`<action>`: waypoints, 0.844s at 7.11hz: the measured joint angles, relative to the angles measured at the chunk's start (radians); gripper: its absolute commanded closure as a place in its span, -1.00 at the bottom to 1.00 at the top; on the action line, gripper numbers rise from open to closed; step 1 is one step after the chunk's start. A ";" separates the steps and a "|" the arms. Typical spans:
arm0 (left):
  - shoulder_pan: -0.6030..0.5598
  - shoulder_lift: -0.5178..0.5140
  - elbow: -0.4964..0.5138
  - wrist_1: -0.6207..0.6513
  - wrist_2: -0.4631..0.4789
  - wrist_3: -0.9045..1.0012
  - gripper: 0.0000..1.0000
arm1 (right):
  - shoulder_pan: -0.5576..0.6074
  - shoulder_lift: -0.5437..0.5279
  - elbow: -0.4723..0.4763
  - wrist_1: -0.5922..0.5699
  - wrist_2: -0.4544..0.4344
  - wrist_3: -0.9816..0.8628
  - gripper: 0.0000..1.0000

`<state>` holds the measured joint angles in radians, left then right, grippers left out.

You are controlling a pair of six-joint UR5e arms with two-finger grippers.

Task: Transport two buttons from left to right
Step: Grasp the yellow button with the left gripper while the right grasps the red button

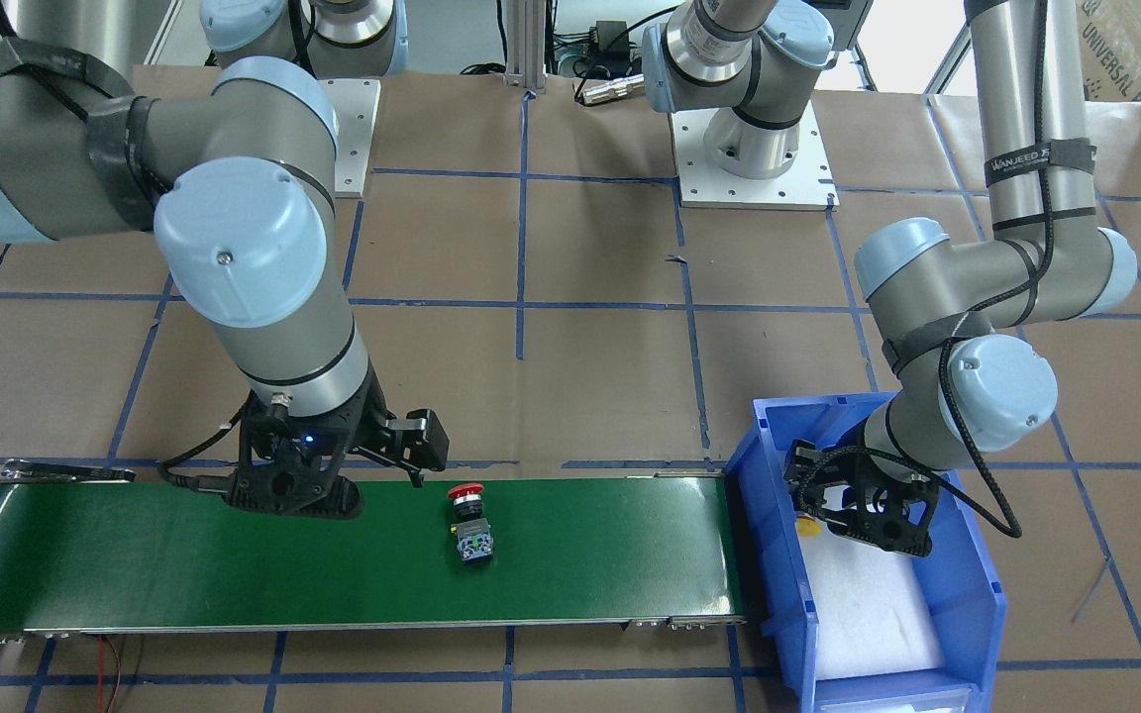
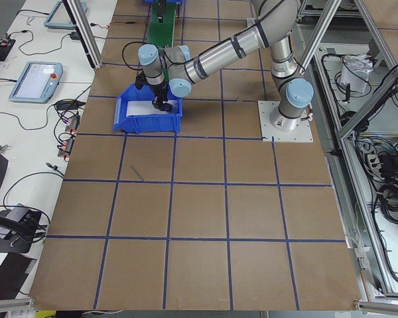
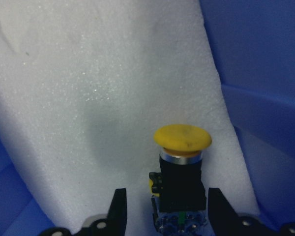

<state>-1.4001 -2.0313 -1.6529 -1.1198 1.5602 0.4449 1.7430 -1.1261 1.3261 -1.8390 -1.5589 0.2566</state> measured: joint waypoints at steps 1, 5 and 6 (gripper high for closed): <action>-0.001 -0.001 -0.001 0.000 0.000 -0.001 -0.29 | 0.017 0.039 -0.026 -0.014 -0.004 0.003 -0.99; -0.002 -0.005 -0.007 0.000 0.002 -0.003 0.42 | 0.055 0.109 -0.032 -0.081 -0.012 0.023 -0.99; -0.002 -0.006 -0.008 0.000 0.002 -0.004 0.55 | 0.055 0.122 -0.030 -0.088 -0.012 0.023 -0.98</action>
<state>-1.4021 -2.0368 -1.6604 -1.1195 1.5625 0.4408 1.7977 -1.0040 1.2961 -1.9271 -1.5709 0.2796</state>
